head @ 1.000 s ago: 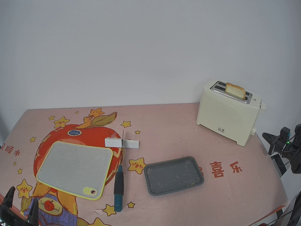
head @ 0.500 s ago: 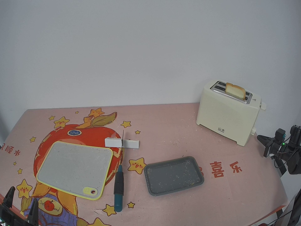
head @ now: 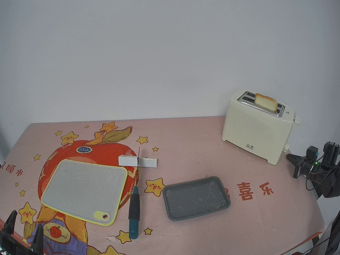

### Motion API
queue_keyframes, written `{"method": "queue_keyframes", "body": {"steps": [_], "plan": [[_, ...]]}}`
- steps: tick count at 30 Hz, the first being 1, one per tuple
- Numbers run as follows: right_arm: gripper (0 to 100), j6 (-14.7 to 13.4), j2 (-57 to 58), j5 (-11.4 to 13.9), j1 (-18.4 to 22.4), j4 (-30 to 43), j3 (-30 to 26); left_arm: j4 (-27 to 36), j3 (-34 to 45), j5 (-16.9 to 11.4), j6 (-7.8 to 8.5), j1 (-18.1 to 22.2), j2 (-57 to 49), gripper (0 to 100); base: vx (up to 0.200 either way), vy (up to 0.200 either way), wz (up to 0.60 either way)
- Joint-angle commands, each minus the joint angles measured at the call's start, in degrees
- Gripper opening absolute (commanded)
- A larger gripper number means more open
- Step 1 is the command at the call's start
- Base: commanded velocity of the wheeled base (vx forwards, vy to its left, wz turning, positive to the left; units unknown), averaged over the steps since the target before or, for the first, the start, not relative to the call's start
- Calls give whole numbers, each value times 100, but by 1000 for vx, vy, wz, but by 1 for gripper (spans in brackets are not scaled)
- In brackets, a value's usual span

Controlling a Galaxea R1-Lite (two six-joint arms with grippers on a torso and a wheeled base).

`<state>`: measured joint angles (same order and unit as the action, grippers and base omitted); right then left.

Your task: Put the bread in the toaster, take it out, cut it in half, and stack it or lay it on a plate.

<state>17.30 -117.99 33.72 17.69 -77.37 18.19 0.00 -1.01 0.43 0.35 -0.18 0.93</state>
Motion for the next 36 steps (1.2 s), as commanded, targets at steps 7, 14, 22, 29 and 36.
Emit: {"method": "queue_keyframes", "body": {"steps": [7, 14, 22, 29, 36], "plan": [[0, -42, -136, -50, -55, -226, 0, 0, 92, 1, 0, 1, -57, 100, 0, 0, 0], [0, -42, -145, -58, -125, -366, -26, 0, 92, 1, 0, 1, -57, 100, 0, 0, 0], [0, -69, -136, -67, -125, -428, -26, 0, 92, 1, 0, 1, -57, 100, 0, 0, 0], [0, -78, -110, -58, -178, -428, -35, 0, 92, 1, 0, 1, -57, 100, 0, 0, 0], [0, -78, -92, -67, -187, -436, -35, 0, 92, 1, 0, 1, -57, 100, 0, 0, 0]]}}
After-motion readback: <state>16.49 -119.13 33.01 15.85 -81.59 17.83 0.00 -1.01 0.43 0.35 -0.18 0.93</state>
